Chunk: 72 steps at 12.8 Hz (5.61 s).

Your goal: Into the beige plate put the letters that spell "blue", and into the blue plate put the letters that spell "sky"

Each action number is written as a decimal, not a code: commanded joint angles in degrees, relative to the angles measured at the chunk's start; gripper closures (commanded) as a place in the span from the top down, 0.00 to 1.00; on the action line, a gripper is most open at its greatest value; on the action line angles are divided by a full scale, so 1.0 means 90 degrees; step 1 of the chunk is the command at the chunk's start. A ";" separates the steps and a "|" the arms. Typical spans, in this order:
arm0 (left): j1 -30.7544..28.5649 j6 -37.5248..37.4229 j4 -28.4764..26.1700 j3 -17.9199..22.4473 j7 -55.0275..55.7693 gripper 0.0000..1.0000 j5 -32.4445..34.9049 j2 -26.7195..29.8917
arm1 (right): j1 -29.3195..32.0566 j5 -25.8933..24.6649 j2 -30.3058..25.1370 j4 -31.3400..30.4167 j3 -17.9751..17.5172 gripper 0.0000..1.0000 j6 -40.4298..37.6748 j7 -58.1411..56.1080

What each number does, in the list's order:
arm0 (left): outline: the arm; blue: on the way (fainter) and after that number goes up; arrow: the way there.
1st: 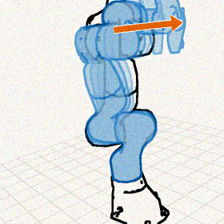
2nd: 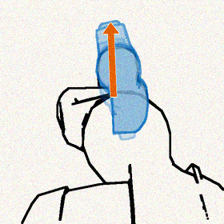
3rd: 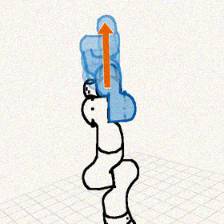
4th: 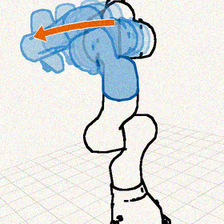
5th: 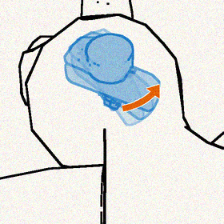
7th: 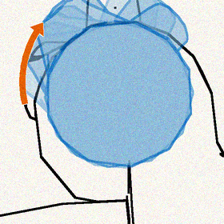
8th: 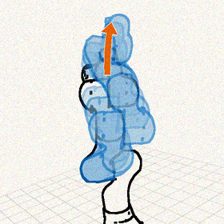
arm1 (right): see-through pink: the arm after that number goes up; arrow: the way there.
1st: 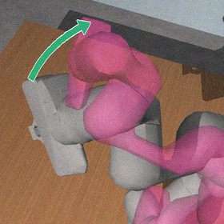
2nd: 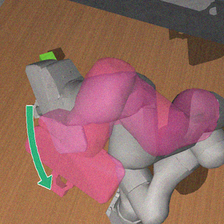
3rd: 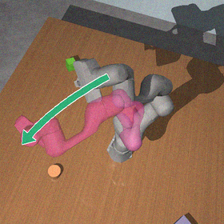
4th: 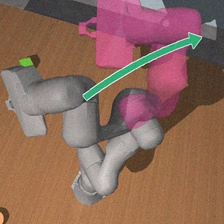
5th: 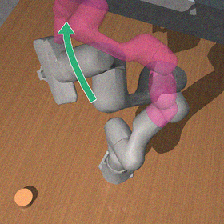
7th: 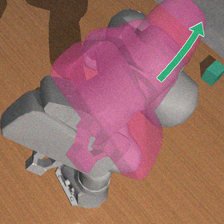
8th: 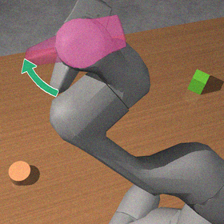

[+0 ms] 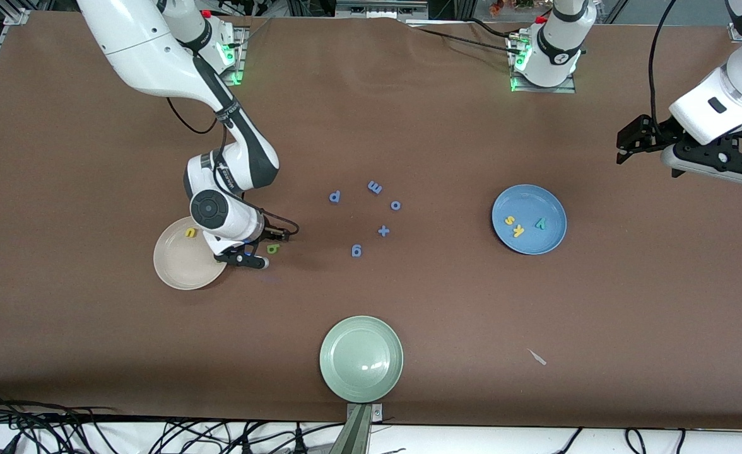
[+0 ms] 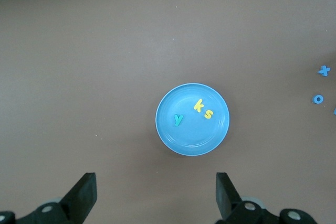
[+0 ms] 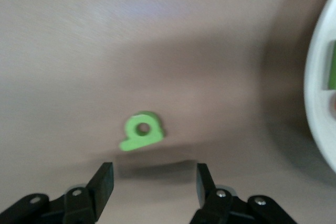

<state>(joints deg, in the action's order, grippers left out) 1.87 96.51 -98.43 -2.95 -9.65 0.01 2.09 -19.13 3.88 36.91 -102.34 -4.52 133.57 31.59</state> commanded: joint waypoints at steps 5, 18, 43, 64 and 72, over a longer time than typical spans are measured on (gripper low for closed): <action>0.0115 -0.0020 -0.0109 -0.0005 0.0047 1.00 0.0116 0.0188 | -0.0111 -0.0324 0.0009 0.0209 0.0024 0.72 0.0003 0.0259; -0.0051 -0.0205 0.0009 -0.0093 -0.0002 1.00 0.0106 0.0159 | -0.0072 -0.0666 0.0410 0.0521 0.0053 0.72 0.0139 0.0269; -0.0315 -0.0674 0.0282 -0.0112 0.0193 1.00 0.0194 -0.0007 | 0.0387 -0.0685 -0.0058 0.1078 0.0570 0.22 -0.1598 -0.2269; -0.0295 -0.0723 0.0292 -0.0278 0.0193 1.00 0.0194 0.0022 | 0.0397 -0.0431 -0.2800 0.1400 0.0678 1.00 -0.4944 -0.2163; -0.0295 -0.0723 0.0292 -0.0278 0.0193 1.00 0.0194 0.0022 | 0.1310 -0.0285 -0.3564 0.1469 0.0146 1.00 -0.5056 -0.2749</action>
<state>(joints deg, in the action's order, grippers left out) -0.95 91.15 -97.13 -5.20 -8.45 0.05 2.67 -13.43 0.26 5.58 -88.91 2.24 87.61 7.89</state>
